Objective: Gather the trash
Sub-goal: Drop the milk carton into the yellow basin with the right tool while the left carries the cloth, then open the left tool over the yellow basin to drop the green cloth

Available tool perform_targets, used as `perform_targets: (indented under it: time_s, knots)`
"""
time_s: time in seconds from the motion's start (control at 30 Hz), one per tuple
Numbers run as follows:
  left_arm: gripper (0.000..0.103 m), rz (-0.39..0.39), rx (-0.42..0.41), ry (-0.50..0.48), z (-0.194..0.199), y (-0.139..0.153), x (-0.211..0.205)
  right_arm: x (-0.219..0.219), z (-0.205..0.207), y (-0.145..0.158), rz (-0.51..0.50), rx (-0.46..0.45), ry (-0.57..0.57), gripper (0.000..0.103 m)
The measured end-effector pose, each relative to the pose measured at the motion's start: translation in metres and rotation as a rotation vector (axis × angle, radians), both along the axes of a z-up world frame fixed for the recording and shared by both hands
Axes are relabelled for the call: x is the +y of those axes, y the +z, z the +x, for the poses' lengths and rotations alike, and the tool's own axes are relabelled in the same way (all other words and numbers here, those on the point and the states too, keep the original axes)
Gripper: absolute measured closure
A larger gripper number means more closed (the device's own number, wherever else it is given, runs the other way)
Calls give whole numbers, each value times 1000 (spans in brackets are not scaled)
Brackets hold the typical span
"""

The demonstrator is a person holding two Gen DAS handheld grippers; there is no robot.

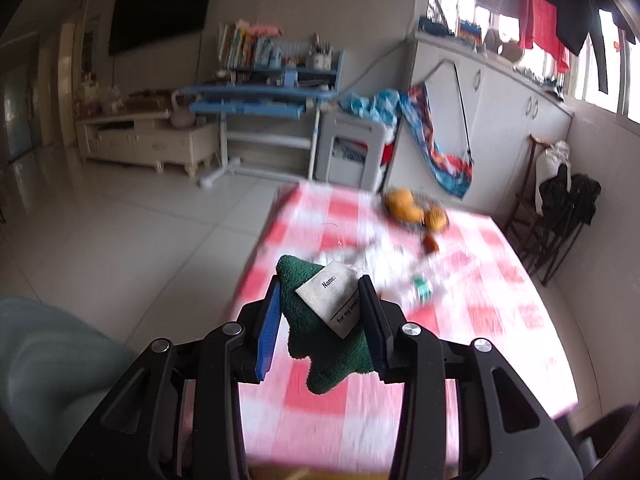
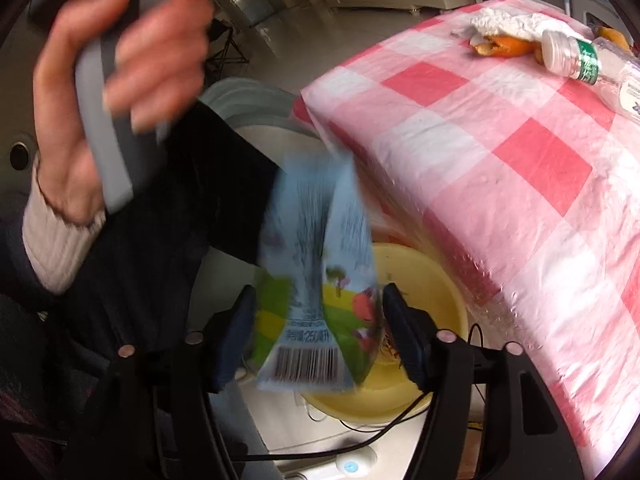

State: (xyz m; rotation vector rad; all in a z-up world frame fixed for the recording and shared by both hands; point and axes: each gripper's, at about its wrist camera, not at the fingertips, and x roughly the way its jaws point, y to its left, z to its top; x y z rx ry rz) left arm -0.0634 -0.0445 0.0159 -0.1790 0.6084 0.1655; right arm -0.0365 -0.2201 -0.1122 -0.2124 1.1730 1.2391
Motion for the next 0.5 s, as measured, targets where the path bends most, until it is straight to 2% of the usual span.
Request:
perform_targets:
  time_s: [0.1,0.2,0.27,0.4,0.5]
  knots:
    - [67,-5,46,-16,-15,-14,-8,-10,-1,13,34,-23,-46,37]
    - [67,-10,98,-31,-29,-28,-16,-26,-5,27,59,-81,-145,33]
    - [67,-11,151,-49,-42,-42,-23,-42,2,37,76,-132,-260,26]
    - [67,9,260,-99,-68,-67,-43,-75,13,49,74,-234,-505,24]
    - [65,37,386,-155,-82,-91,-55,-96,19,55,97,-274,-675,23]
